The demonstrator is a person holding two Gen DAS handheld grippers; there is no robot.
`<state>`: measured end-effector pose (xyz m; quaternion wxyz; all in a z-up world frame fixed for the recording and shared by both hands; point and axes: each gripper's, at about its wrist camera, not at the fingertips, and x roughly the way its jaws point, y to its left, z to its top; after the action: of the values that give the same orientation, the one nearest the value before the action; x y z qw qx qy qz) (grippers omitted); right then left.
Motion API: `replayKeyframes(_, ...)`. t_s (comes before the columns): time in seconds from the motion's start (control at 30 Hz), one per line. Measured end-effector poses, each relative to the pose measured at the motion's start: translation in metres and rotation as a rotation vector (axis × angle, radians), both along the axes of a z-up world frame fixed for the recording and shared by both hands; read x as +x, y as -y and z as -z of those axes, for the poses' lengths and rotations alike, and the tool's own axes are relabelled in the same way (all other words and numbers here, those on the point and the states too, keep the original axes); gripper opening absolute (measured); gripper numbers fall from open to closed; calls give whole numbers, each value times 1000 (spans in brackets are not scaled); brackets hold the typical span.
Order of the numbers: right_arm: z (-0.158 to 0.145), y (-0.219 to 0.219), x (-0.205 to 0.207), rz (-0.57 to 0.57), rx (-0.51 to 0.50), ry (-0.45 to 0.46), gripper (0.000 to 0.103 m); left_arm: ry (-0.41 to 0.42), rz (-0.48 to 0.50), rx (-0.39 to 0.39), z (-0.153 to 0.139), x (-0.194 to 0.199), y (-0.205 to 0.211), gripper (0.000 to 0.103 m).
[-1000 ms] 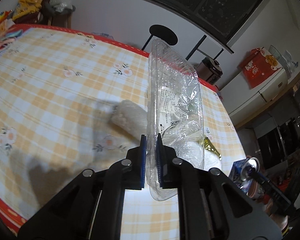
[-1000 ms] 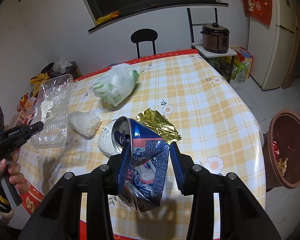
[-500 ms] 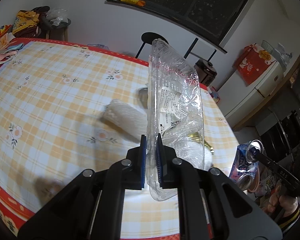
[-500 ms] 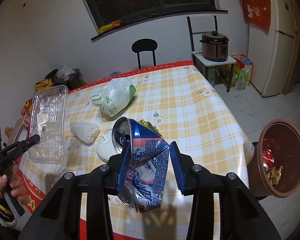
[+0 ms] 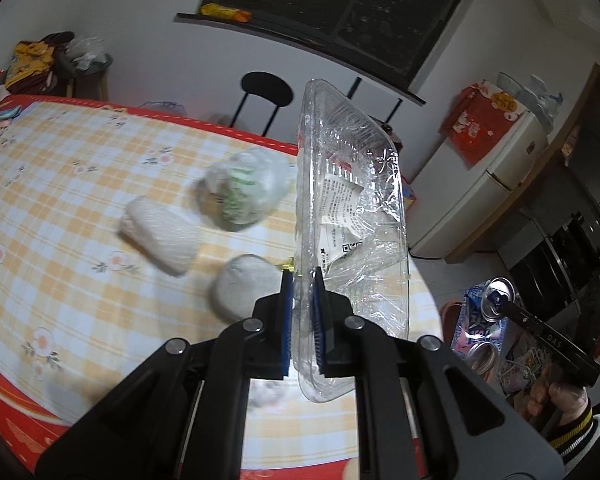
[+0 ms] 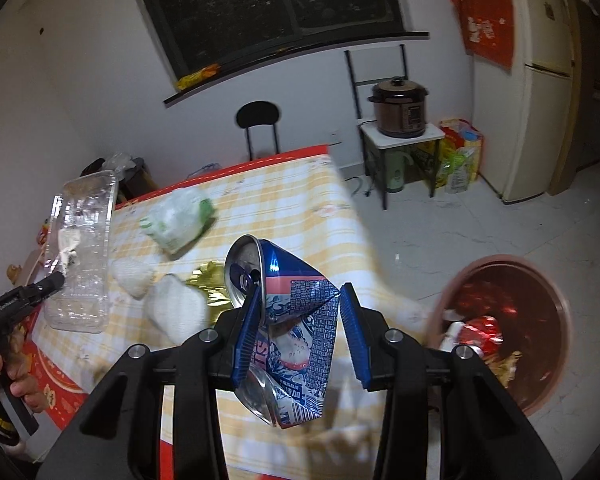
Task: Collect trash
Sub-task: 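Carry the blue can into the brown bin and open the right tool while the left holds the container, then carry the clear container over the brown bin and open the left tool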
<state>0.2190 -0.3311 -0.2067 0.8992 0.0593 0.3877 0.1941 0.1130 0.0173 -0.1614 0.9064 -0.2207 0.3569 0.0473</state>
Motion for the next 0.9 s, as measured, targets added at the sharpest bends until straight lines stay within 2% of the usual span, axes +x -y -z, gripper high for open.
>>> replayKeyframes(0.2, 7, 74, 16, 75, -37, -5, 40, 2, 36, -2, 0, 18, 53, 12)
replayKeyframes(0.47, 31, 172, 52, 196, -106, -49, 40, -6, 68, -6, 6, 36, 111, 12)
replayKeyframes(0.6, 47, 200, 68, 233, -110, -91, 40, -18, 72, -1, 9, 40, 128, 12)
replayKeyframes(0.73, 64, 209, 78, 243, -87, -138, 41, -32, 77, 12, 11, 42, 137, 12)
replayKeyframes(0.9, 74, 210, 80, 259, -40, -161, 61, -34, 96, 30, 8, 43, 148, 12)
